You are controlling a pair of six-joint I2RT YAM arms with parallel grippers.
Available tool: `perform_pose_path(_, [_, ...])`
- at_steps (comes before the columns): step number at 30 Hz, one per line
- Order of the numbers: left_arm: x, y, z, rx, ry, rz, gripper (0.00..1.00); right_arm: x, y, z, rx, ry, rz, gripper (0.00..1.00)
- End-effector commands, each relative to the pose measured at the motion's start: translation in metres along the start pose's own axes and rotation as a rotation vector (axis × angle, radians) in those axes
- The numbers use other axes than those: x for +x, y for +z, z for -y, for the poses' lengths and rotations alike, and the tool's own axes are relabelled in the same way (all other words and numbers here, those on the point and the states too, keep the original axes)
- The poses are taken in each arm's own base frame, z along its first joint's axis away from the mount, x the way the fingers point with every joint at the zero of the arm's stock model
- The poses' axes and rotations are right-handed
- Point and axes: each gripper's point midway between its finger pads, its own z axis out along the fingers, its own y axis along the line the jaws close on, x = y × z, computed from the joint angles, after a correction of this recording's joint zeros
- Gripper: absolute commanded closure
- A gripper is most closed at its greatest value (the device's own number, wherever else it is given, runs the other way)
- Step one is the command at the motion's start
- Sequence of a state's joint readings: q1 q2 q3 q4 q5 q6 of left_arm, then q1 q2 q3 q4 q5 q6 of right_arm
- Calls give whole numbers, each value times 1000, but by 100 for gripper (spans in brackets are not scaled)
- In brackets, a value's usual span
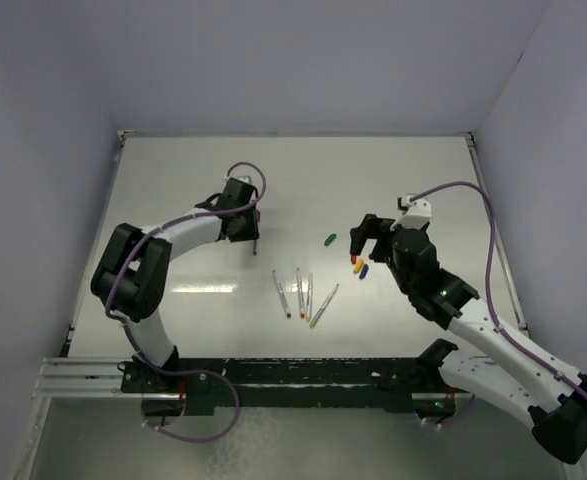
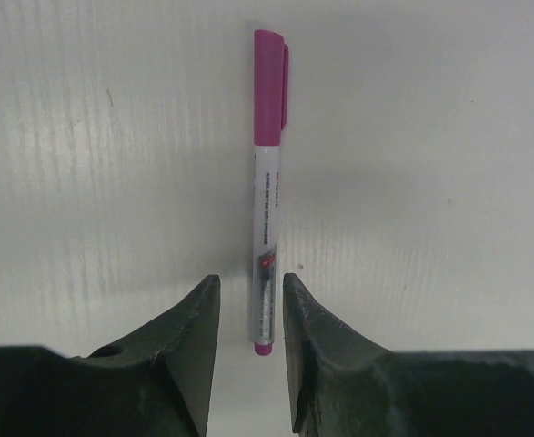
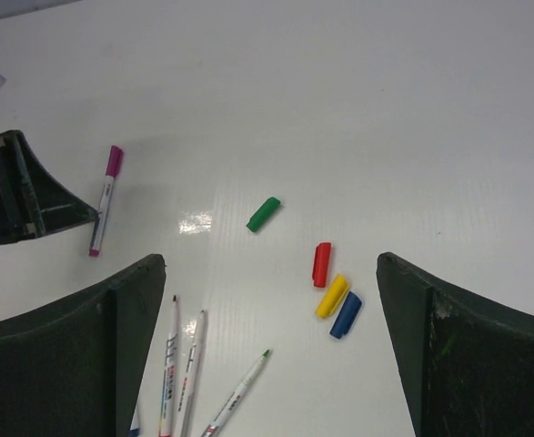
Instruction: Insert the pens into the pen caps
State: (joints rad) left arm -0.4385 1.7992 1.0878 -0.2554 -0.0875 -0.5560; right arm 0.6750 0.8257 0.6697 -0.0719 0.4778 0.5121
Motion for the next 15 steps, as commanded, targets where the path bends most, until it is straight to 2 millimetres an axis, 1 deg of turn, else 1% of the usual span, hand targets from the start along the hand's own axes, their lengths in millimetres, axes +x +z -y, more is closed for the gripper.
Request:
perform_pose_path(1, [-35, -42, 8, 39, -15, 119, 63, -7, 6, 7, 46, 21, 59, 0])
perform_pose_path(4, [-27, -57, 11, 77, -24, 122, 64, -6, 8, 9, 54, 21, 73, 0])
perform_pose_path(7, [-8, -67, 16, 91, -9, 102, 64, -4, 9, 12, 73, 11, 64, 0])
perform_pose_path(9, [12, -74, 22, 91, 28, 82, 63, 1, 10, 13, 72, -5, 51, 0])
perform_pose_path(13, [62, -81, 42, 95, 118, 4, 60, 9, 10, 21, 103, -8, 28, 0])
perform_pose_path(14, [75, -83, 50, 110, 140, -17, 60, 10, 11, 22, 113, -3, 24, 0])
perform_pose_path(15, [86, -84, 55, 116, 149, -35, 60, 13, 11, 24, 119, 2, 20, 0])
